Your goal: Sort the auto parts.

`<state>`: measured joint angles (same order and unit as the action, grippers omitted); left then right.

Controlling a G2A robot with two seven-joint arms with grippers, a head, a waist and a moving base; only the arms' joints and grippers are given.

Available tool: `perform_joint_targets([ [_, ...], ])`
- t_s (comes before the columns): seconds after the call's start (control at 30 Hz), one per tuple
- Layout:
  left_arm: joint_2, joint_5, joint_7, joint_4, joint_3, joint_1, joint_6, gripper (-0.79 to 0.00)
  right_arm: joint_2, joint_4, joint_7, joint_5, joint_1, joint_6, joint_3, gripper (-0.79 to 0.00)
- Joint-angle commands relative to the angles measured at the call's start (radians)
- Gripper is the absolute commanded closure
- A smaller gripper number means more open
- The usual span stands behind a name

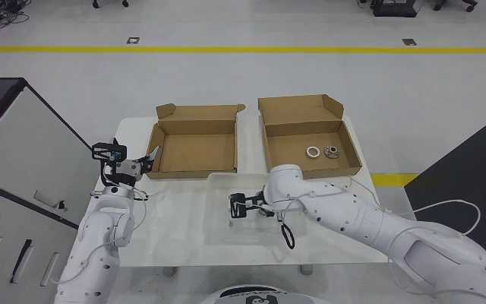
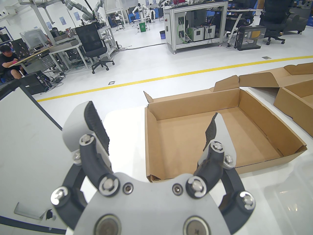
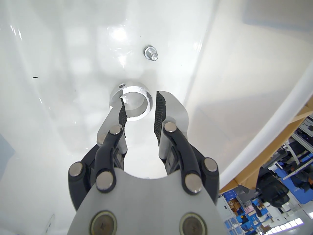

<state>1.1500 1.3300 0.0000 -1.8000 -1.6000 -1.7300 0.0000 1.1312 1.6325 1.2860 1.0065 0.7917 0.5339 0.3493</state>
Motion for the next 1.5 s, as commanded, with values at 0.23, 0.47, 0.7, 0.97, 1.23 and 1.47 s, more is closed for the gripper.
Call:
perform_joint_targets([
  [0.23,0.000,0.000,0.000,0.000,0.000,0.000,0.000,-0.785,-0.004,-0.019,-0.031,0.004,0.013,-0.007,0.028,-0.299],
  [0.47,0.000,0.000,0.000,0.000,0.000,0.000,0.000,-0.785,0.003,-0.040,-0.048,0.000,0.018,0.000,0.035,-0.311],
  [0.7,0.000,0.000,0.000,0.000,0.000,0.000,0.000,-0.785,0.014,-0.067,-0.047,-0.017,0.018,0.005,0.033,-0.292],
  [0.97,0.000,0.000,0.000,0.000,0.000,0.000,0.000,-0.785,0.025,-0.087,-0.043,-0.028,0.017,0.011,0.032,-0.296],
  [1.23,0.000,0.000,0.000,0.000,0.000,0.000,0.000,-0.785,0.028,-0.088,-0.041,-0.020,0.020,0.011,0.040,-0.296],
  [1.47,0.000,0.000,0.000,0.000,0.000,0.000,0.000,-0.785,0.035,-0.105,-0.035,-0.023,0.023,0.019,0.036,-0.274],
])
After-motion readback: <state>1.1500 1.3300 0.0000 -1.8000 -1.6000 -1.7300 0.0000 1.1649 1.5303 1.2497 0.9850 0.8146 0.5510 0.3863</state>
